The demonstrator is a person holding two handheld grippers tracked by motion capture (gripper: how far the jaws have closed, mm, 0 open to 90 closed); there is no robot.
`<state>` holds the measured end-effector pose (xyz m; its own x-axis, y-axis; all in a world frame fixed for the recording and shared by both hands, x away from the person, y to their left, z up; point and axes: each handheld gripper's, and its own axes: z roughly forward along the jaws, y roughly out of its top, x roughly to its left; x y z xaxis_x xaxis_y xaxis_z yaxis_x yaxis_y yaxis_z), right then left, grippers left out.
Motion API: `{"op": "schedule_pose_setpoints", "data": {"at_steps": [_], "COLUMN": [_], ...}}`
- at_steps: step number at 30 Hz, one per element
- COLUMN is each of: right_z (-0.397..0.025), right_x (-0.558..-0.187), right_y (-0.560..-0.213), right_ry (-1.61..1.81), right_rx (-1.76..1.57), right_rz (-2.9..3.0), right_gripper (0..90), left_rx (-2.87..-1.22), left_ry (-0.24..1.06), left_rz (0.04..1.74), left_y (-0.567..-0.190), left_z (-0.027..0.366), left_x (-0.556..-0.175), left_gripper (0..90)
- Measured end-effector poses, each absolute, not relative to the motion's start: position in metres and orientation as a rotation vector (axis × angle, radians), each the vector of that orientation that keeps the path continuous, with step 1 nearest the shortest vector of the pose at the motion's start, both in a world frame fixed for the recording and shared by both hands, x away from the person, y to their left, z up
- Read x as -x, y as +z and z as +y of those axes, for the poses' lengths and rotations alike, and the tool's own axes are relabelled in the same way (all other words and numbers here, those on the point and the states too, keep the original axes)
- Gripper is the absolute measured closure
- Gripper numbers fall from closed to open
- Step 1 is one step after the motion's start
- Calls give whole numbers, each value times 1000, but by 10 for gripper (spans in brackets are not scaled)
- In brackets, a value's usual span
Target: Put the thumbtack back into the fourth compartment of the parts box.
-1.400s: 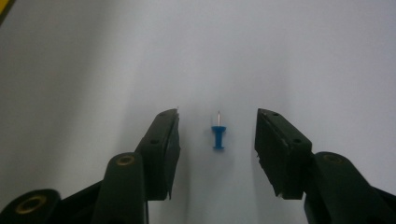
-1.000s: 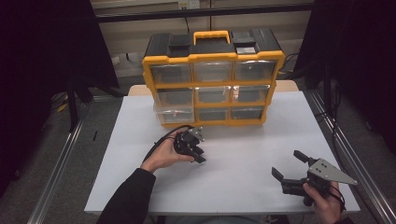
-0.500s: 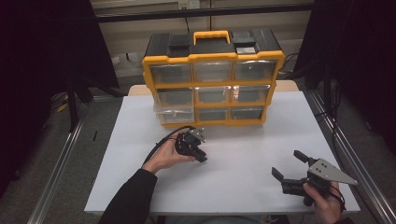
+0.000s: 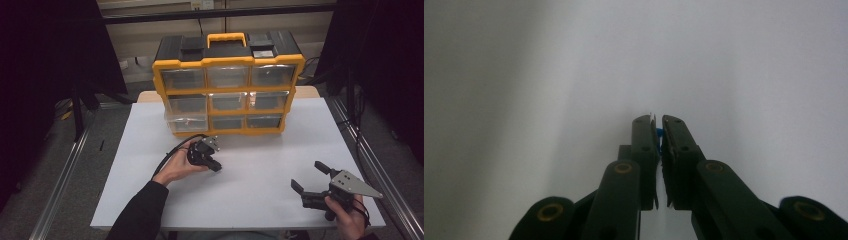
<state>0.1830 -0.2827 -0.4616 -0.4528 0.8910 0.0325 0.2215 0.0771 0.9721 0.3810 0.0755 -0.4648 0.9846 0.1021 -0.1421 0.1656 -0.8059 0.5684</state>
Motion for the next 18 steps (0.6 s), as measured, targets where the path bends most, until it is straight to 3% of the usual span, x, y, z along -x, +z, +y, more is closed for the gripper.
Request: {"op": "schedule_pose_setpoints", "data": {"at_steps": [4,18], "right_z": [-283,-283], "right_x": [-183,-183], "right_y": [-462,-462], "right_ry": [1410,1410], "right_rx": [-1105,-1107], "right_rz": [1751,1749], "right_gripper": [6,6], "left_rx": [-2526,-2431], "left_ry": [-184,-154], "left_rz": [187,206], "left_y": [-461,-446], "left_z": [79,86], "left_x": [-384,-377], "left_gripper": [853,853]}}
